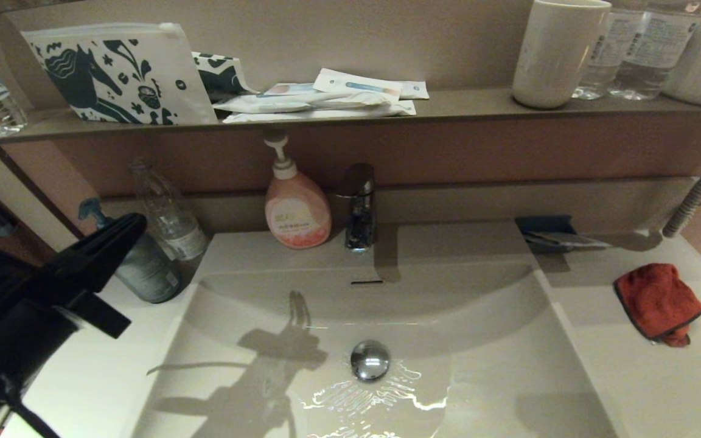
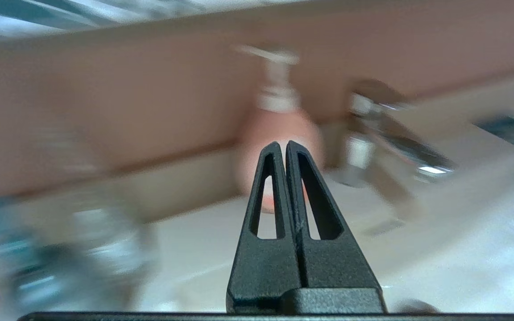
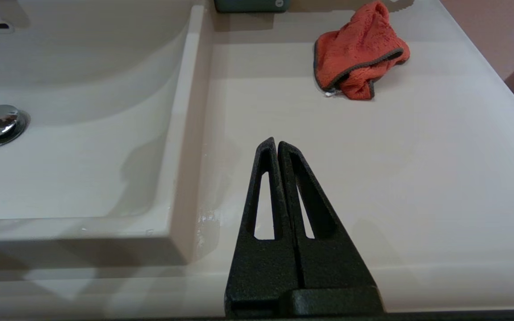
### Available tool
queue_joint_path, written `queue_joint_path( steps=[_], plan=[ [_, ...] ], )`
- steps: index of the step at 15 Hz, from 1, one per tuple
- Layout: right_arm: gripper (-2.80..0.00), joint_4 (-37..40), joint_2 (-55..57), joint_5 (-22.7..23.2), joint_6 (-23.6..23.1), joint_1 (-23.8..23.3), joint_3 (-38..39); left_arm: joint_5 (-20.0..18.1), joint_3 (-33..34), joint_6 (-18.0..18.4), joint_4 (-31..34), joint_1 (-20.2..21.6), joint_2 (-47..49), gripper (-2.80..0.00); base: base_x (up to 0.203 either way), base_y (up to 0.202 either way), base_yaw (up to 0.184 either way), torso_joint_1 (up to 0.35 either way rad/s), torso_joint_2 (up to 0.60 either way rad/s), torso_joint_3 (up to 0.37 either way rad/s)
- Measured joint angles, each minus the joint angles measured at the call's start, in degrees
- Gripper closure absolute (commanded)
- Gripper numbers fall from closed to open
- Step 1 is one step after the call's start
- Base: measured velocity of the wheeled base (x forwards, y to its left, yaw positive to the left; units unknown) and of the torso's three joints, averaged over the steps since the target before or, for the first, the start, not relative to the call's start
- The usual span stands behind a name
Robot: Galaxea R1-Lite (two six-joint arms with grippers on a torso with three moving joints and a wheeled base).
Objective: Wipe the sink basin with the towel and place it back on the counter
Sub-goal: Pick up the cloth
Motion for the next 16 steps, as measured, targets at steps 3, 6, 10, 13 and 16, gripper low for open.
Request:
queue_joint_path(
  steps=[3, 6, 10, 13, 16],
  plan=[
    [0.00, 0.00, 0.00, 0.00, 0.00, 0.00, 0.00, 0.16, 3.10, 0.16, 4.40, 5.88, -8.18, 0.00, 0.000, 0.000, 0.000, 0.000, 0.00, 0.000],
    [0.00, 0.00, 0.00, 0.00, 0.00, 0.00, 0.00, 0.18, 4.99, 0.10, 14.67, 9.89, -19.21, 0.00, 0.000, 0.000, 0.000, 0.000, 0.00, 0.000],
    [0.00, 0.00, 0.00, 0.00, 0.00, 0.00, 0.00, 0.20, 5.67, -0.18, 34.12, 11.64, -36.36, 0.00, 0.000, 0.000, 0.000, 0.000, 0.00, 0.000],
    [0.00, 0.00, 0.00, -0.01, 0.00, 0.00, 0.00, 2.28, 4.19, -3.24, 48.76, 12.06, -44.67, 0.00, 0.000, 0.000, 0.000, 0.000, 0.00, 0.000],
    [0.00, 0.00, 0.00, 0.00, 0.00, 0.00, 0.00, 1.83, 3.92, -3.58, 50.82, 15.79, -47.86, 0.00, 0.000, 0.000, 0.000, 0.000, 0.00, 0.000]
  ],
)
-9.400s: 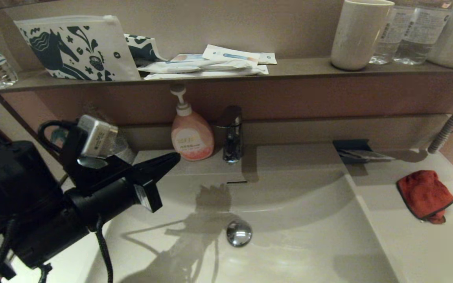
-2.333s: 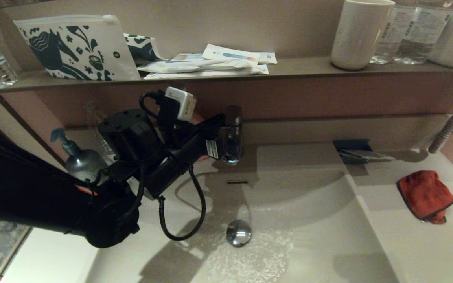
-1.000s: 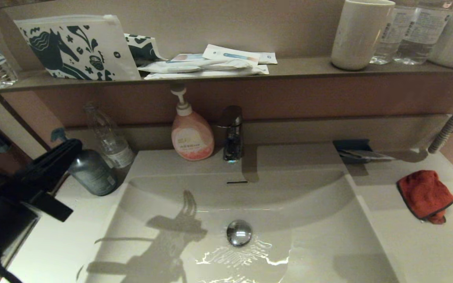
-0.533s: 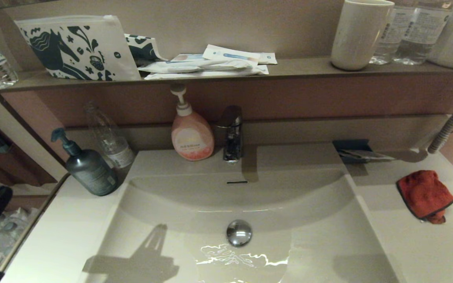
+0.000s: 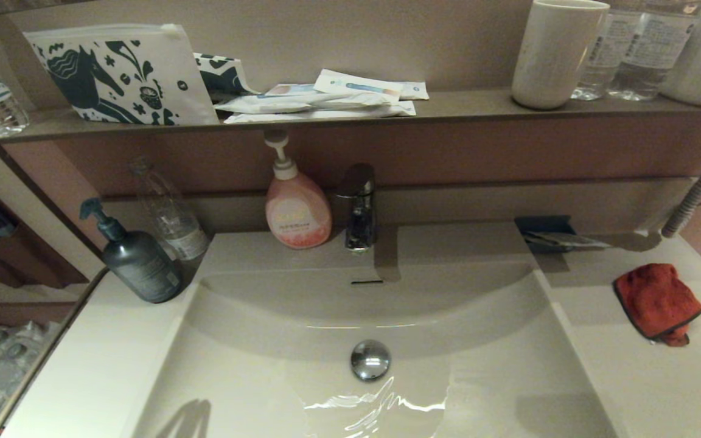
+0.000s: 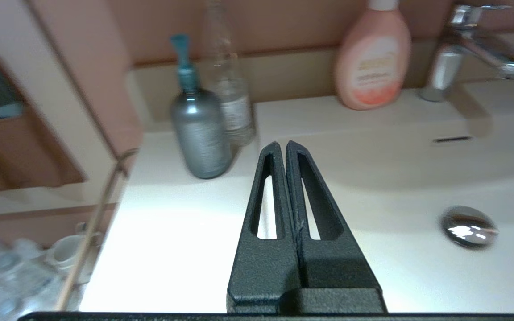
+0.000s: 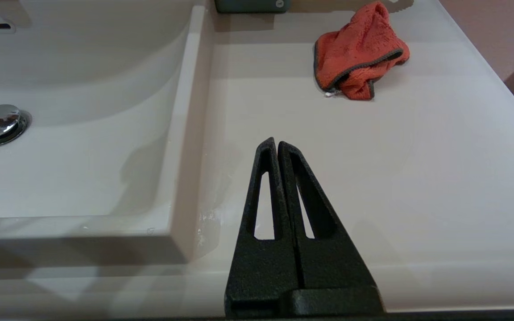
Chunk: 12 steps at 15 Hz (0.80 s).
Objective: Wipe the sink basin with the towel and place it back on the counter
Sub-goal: Pick up the cloth
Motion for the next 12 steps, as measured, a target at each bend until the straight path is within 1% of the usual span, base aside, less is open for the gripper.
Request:
queue_joint_path(
  steps=[2, 7, 8, 12],
  plan=[
    [0.00, 0.02, 0.00, 0.00, 0.00, 0.00, 0.00, -2.87, 1.19, -0.03, 2.58, 2.07, -3.32, 0.00, 0.000, 0.000, 0.000, 0.000, 0.00, 0.000],
    [0.00, 0.00, 0.00, -0.01, 0.00, 0.00, 0.00, -4.47, 1.76, -0.09, 16.99, 2.14, -13.73, 0.00, 0.000, 0.000, 0.000, 0.000, 0.00, 0.000],
    [0.00, 0.00, 0.00, -0.01, 0.00, 0.00, 0.00, -4.62, 2.29, -0.13, 17.77, 2.07, -14.86, 0.00, 0.000, 0.000, 0.000, 0.000, 0.00, 0.000],
    [0.00, 0.00, 0.00, -0.01, 0.01, 0.00, 0.00, -4.64, 5.70, -0.13, 17.16, 2.05, -16.66, 0.00, 0.000, 0.000, 0.000, 0.000, 0.00, 0.000]
  ],
)
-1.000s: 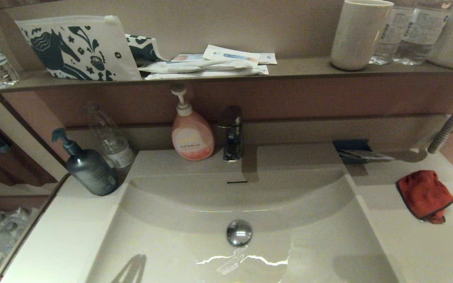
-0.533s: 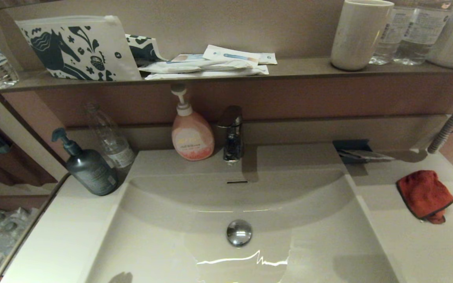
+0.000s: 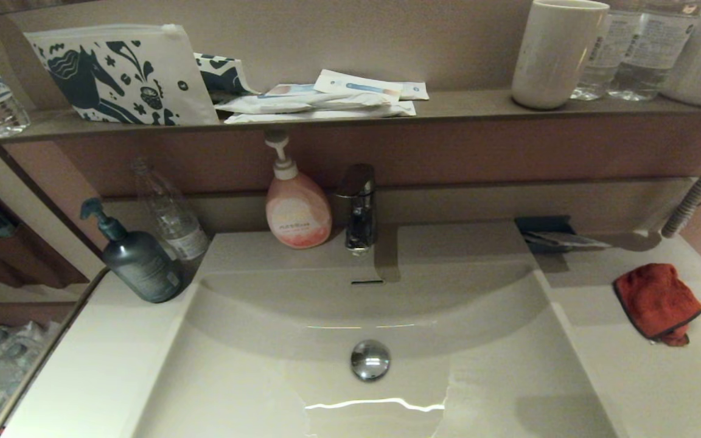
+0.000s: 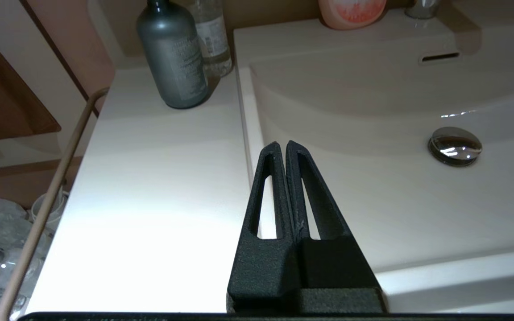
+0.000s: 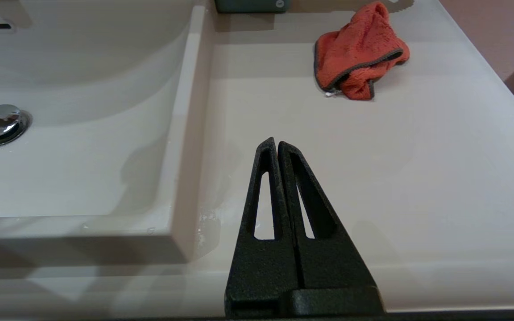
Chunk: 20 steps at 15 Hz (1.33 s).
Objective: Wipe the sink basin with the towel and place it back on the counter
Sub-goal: Pick up the cloth
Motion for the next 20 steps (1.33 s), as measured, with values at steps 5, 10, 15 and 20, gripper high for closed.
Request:
queue_joint_path(
  steps=[5, 10, 15, 20],
  plan=[
    [0.00, 0.02, 0.00, 0.00, -0.01, 0.00, 0.00, 0.46, 1.48, -0.36, 0.21, 0.00, -0.26, 0.00, 0.000, 0.000, 0.000, 0.000, 0.00, 0.000],
    [0.00, 0.02, 0.00, 0.00, -0.01, 0.00, 0.00, 0.50, 1.53, -1.11, 0.21, 0.00, -0.28, 0.00, 0.000, 0.000, 0.000, 0.000, 0.00, 0.000],
    [0.00, 0.00, 0.00, 0.00, -0.23, 0.00, 0.00, 0.51, 1.53, -1.11, 0.22, 0.00, -0.28, 0.00, 0.000, 0.000, 0.000, 0.000, 0.00, 0.000],
    [0.00, 0.05, 0.00, -0.05, -0.12, 0.00, 0.00, 0.49, 1.53, -1.08, 0.24, 0.00, -0.28, 0.00, 0.000, 0.000, 0.000, 0.000, 0.00, 0.000]
  ],
)
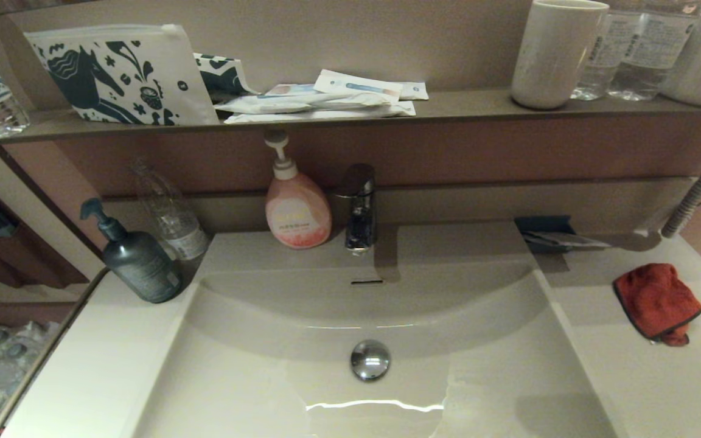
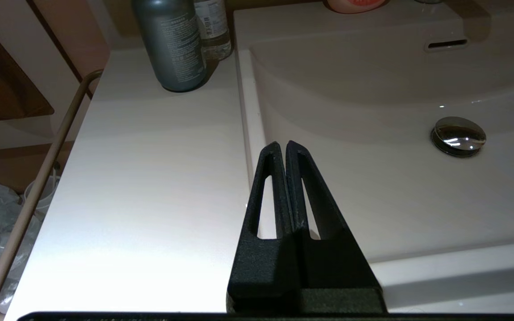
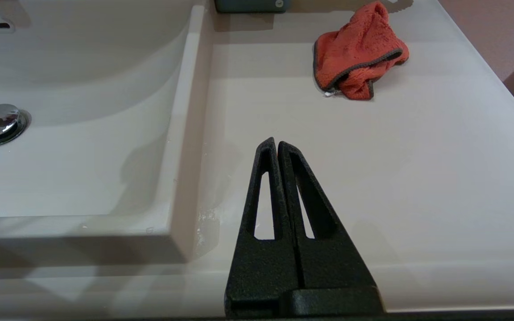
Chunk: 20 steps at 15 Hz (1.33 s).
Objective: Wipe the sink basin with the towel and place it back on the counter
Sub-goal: Pick up the cloth
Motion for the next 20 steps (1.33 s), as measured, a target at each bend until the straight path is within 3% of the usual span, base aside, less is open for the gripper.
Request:
queue_joint_path(
  steps=[7, 13, 16, 20],
  plan=[
    [0.00, 0.05, 0.00, 0.22, -0.93, 0.00, -0.30, 0.00, 0.00, 0.00, -0.02, 0.00, 0.00, 0.00, 0.000, 0.000, 0.000, 0.000, 0.00, 0.000],
    [0.00, 0.21, 3.81, -0.60, -0.67, -0.10, -8.87, 0.03, 0.00, 0.00, -0.02, 0.00, 0.00, 0.00, 0.000, 0.000, 0.000, 0.000, 0.00, 0.000],
    [0.00, 0.02, 11.03, -5.89, -0.50, 0.13, -13.44, 0.03, 0.00, 0.00, -0.02, 0.00, 0.00, 0.00, 0.000, 0.000, 0.000, 0.000, 0.00, 0.000],
    [0.00, -0.30, 27.34, -12.53, 4.54, 0.02, -21.27, 0.03, 0.00, 0.00, -0.04, 0.00, 0.02, 0.00, 0.000, 0.000, 0.000, 0.000, 0.00, 0.000]
  ],
)
